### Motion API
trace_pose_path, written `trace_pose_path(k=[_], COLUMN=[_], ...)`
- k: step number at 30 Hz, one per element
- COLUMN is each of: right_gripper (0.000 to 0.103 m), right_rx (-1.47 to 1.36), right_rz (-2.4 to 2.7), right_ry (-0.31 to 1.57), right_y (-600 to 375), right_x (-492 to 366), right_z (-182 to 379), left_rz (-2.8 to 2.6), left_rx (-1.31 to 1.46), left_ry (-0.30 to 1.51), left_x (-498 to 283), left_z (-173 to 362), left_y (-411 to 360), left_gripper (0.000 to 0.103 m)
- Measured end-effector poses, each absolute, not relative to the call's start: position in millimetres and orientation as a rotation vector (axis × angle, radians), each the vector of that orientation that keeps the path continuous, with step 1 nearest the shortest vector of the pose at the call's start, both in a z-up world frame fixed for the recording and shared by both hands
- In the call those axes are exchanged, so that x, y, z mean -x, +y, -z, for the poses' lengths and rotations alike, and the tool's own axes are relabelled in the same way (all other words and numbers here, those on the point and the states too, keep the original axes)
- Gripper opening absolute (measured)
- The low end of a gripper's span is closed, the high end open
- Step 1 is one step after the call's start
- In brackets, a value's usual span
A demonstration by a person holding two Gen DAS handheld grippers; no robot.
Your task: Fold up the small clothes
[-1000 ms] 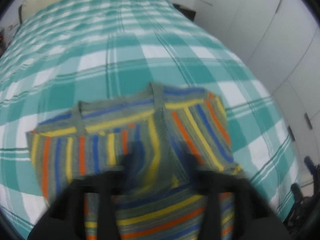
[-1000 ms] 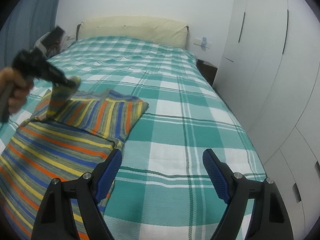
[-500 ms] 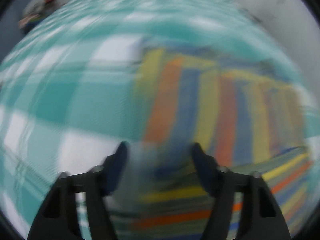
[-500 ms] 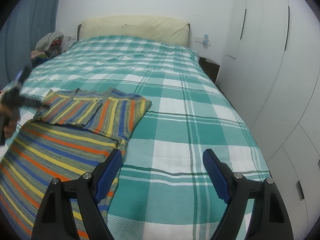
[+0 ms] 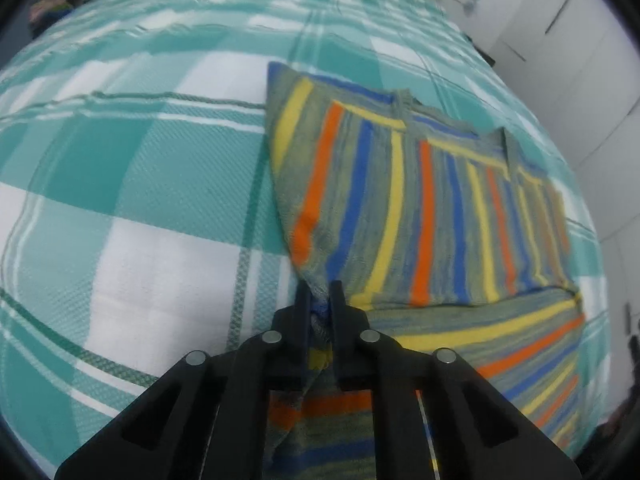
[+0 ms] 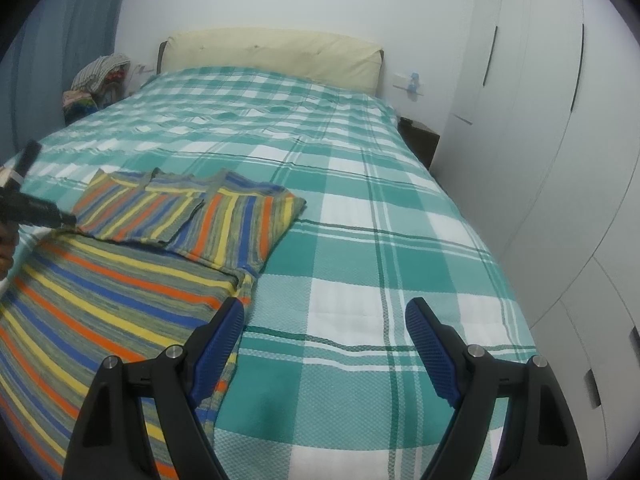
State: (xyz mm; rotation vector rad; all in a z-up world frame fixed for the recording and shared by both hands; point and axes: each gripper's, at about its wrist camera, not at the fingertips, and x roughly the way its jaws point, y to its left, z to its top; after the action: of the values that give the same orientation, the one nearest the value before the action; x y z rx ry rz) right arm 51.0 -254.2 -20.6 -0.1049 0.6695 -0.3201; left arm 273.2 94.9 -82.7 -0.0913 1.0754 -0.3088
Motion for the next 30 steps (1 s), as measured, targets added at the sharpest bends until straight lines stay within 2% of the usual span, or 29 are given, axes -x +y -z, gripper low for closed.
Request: trace_pose_path(k=[6,8,9,11,12,13,17,21,25,30], right_gripper=[0.082,0.082,0.082,0.082,0.082,0.082,0.082,0.082,0.086,0.086], right_rx=[0.088,0.084,0.084,0.088,0.089,0.090,0.079,0.066,0.063,-0.028], right_rz=[0.335,0.335,0.334,0.331,0.330,0.330,0.328,0.302,0.306,0.410], right_ry=[0.672,0.680,0.684,0.690,0.691,0.691,0.687,0.717,0.754,0.808], right_y=[-262,-263,-262,-262,-261,-261,-262,-262,-266,-308], right_x=[-50,-51,-52,-53,-53,-53,-51,-49,-49,-56], right_z=[19,20,21,22,22,22,21,26,44,86], left_rz=[0.225,0.210,0.203,0.170,0.150,0.137,0.148,0.132,0.036,-0.103], left_rx=[0.096,0.088,0.093,0.090,0.078,0.065,-0.001,-0.084,-0.135,0.051], left_ry=[1.050,1.049,1.049,1.049,1.043,1.033,0.997,0.956,0.886,0.945], left_x=[-274,-281,-280,-274,-269,-265,-222,-178,-167,-199], left_z=[86,86,85,81,77,74,52,40,51,98], left_y=[102,102,104,108,109,110,122,134,172,244], left_gripper=[0.006,0.012,0.017,0.039,0.058,0.066,0.074,0.097,0.099,0.103])
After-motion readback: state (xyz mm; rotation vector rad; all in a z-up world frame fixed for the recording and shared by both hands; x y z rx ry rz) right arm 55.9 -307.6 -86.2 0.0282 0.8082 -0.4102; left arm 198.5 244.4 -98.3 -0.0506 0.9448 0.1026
